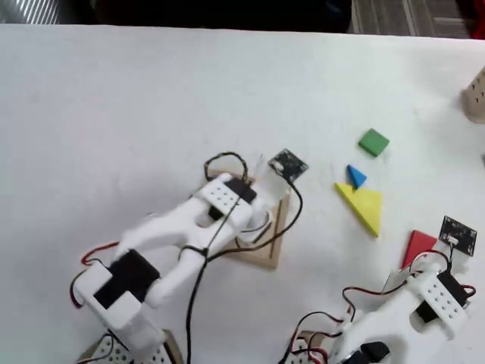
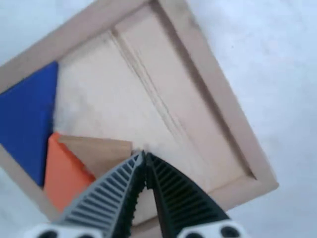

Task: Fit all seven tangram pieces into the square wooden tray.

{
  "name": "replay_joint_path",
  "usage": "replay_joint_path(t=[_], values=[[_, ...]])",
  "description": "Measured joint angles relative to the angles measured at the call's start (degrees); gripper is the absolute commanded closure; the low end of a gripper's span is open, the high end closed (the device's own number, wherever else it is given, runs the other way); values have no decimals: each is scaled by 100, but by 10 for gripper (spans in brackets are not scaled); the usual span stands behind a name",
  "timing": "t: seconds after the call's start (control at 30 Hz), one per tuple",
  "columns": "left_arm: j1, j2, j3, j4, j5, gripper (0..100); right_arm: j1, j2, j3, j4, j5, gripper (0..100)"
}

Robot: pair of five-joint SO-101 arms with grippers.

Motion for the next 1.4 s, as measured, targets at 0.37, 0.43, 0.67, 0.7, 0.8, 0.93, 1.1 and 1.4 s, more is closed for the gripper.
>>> replay_joint_path(t=[0.37,0.43,0.67,0.7,0.8,0.93,1.1,1.4], values=[[-598,-334,281,26,-492,973,0,0,0,0,0,981],[-598,-343,281,26,-501,973,0,0,0,0,0,981],[-369,-343,281,26,-501,973,-185,0,0,0,-9,981],[-308,-343,281,26,-501,973,-185,0,0,0,-9,981],[-229,-343,281,26,-501,974,-193,0,0,0,-9,981],[-220,-457,281,123,-501,973,-237,0,0,0,-9,981],[-229,-1196,527,308,-501,973,-237,0,0,0,-9,981],[-782,-1538,1169,-1020,-352,973,-237,0,18,0,0,981]])
